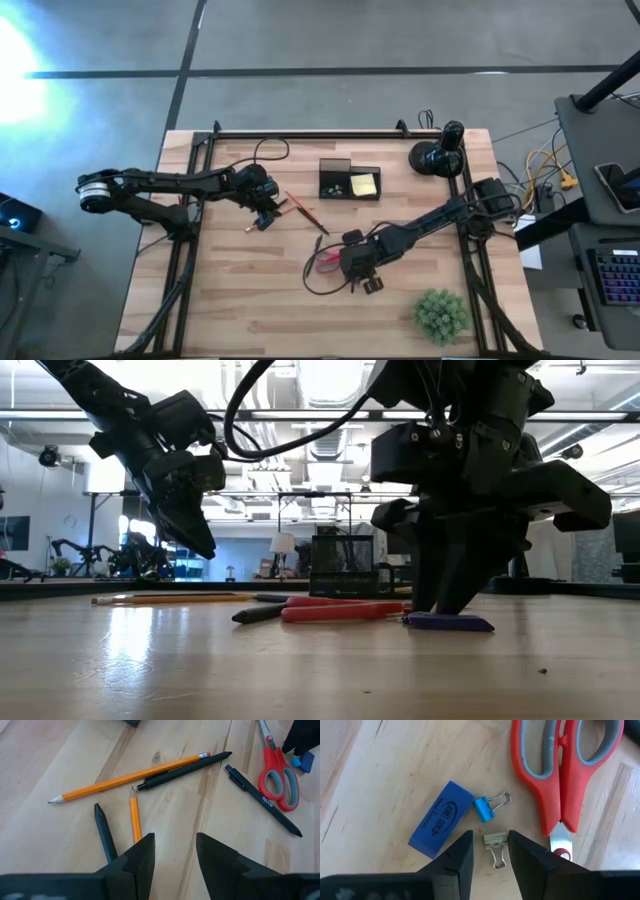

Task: Pick and place office supplies into organizer
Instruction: Put the yellow binder clip into the desk organizer

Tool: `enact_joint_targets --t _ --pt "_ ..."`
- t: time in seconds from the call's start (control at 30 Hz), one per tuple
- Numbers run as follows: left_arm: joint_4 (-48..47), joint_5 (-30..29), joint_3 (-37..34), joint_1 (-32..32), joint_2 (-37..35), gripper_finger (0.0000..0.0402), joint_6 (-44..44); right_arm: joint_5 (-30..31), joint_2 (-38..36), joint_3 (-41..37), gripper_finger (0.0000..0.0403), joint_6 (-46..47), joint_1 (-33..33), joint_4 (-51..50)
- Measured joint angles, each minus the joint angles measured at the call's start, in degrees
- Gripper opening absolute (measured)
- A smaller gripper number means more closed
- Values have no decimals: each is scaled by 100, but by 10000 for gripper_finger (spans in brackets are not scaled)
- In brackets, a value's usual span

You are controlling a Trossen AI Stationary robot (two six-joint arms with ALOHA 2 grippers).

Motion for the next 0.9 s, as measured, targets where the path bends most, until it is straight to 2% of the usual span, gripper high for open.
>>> enact_joint_targets --t 0.23,0.53,0.73,0.9 --pt "43 0 0 1 0 129 0 -84 0 -29 98 34 -43 39" --pt "151 0 7 1 2 129 -20 -187 -1 -36 58 49 -98 52" --pt "149 0 7 1 0 129 -22 -171 -1 108 55 337 -102 -271" --pt "152 0 7 0 1 129 -22 551 -201 586 54 1051 -166 -937"
